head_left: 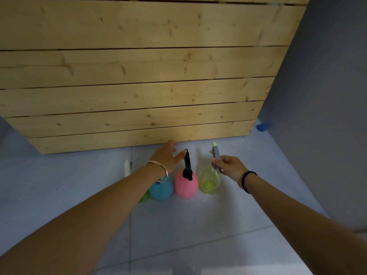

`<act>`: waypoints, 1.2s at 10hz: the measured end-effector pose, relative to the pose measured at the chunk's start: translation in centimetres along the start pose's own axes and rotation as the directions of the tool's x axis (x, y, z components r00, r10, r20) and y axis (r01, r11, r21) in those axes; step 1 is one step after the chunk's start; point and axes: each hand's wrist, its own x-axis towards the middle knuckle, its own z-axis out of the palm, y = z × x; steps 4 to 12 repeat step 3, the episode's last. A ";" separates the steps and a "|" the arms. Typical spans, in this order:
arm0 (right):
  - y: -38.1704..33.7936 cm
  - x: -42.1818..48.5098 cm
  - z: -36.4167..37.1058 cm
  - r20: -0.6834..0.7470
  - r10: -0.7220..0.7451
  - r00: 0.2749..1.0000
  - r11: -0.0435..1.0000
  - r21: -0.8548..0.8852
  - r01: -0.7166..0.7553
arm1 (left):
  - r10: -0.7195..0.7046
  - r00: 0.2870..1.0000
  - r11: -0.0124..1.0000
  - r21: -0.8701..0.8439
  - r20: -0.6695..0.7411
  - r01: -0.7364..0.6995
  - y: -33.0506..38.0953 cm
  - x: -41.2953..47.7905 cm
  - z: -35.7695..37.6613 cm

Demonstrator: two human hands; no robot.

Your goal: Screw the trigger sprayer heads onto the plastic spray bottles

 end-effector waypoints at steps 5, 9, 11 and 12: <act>0.2 0.2 0.0 -0.001 0.006 1.000 0.999 -0.047 -0.006 | 0.007 1.000 1.000 -0.002 0.013 -0.007 0.1 0.0 -0.2; 0.2 0.2 0.0 -0.001 0.006 1.000 0.999 -0.047 -0.006 | 0.007 1.000 1.000 -0.002 0.013 -0.007 0.1 0.0 -0.2; 0.2 0.2 0.0 -0.001 0.006 1.000 0.999 -0.047 -0.006 | 0.007 1.000 1.000 -0.002 0.013 -0.007 0.1 0.0 -0.2; 0.2 0.2 0.0 -0.001 0.006 1.000 0.999 -0.047 -0.006 | 0.007 1.000 1.000 -0.002 0.013 -0.007 0.1 0.0 -0.2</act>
